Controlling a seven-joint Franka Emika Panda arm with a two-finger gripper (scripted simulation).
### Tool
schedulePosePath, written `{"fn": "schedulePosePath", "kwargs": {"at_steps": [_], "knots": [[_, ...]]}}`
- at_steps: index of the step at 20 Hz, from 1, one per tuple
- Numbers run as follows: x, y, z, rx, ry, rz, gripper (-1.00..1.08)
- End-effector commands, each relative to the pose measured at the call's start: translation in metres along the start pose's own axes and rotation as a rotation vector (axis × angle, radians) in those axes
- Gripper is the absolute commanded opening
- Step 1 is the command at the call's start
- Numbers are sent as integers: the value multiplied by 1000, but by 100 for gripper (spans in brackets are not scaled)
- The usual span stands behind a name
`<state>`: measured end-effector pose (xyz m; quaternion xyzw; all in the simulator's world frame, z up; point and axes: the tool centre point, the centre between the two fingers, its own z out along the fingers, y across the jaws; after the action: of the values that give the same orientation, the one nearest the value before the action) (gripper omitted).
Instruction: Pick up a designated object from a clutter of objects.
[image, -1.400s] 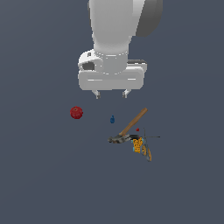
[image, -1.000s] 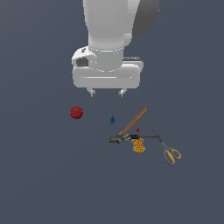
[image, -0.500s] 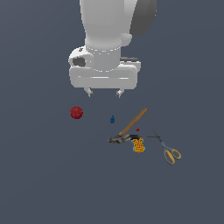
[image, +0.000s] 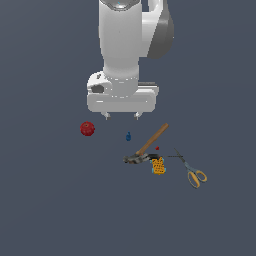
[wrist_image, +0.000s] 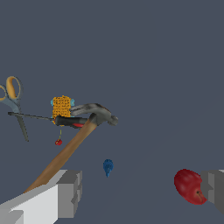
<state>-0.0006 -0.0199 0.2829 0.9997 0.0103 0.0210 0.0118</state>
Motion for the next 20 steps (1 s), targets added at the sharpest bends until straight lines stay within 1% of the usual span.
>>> {"fn": "schedulePosePath", "kwargs": {"at_steps": [1, 6, 12, 16, 20], "knots": [[-6, -3, 19, 3, -4, -12, 100], [-24, -10, 66, 9, -13, -43, 100], [-54, -19, 121, 17, -24, -80, 100], [-75, -23, 148, 21, -31, -100, 100], [-91, -26, 167, 24, -35, -115, 100]]}}
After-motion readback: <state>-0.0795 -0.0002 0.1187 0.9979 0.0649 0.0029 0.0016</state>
